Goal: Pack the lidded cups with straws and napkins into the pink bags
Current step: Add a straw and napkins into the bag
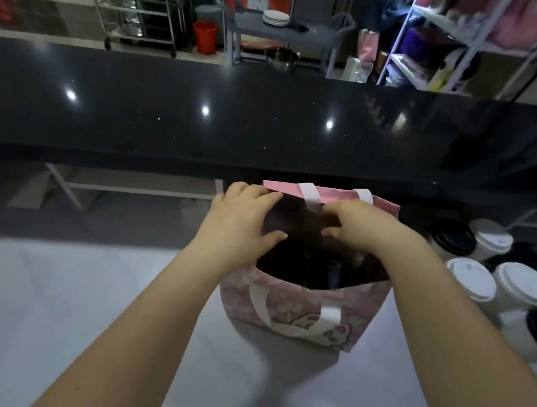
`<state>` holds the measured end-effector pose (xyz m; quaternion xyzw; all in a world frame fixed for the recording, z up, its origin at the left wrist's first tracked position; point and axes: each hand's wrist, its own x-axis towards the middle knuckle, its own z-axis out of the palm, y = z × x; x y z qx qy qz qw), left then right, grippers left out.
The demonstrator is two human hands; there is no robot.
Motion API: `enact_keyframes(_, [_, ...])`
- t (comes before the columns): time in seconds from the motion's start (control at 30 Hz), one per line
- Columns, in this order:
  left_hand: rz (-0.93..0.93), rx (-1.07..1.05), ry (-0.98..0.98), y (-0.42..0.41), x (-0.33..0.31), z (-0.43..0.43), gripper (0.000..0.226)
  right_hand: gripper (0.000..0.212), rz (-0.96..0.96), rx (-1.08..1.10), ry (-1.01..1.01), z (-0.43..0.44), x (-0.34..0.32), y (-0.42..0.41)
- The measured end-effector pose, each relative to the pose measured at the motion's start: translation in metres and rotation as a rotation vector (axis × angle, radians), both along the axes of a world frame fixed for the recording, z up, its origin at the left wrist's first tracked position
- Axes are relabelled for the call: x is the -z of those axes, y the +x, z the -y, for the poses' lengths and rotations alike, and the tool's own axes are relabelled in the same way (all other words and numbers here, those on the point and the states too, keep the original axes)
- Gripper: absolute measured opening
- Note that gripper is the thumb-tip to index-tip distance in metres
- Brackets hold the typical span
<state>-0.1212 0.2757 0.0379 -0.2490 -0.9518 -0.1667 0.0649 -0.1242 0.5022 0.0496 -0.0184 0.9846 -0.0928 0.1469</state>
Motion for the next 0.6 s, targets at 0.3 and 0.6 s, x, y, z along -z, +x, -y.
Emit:
enact_keyframes(0.3, [-0.147, 0.188, -0.009, 0.012, -0.024, -0.059, 0.039, 0.027, -0.165, 0.076, -0.434, -0.022, -0.042, 0.058])
enact_keyframes(0.6, [-0.175, 0.406, 0.018, 0.066, -0.05, -0.199, 0.039, 0.025, -0.52, 0.417, -0.26, -0.137, -0.054, 0.181])
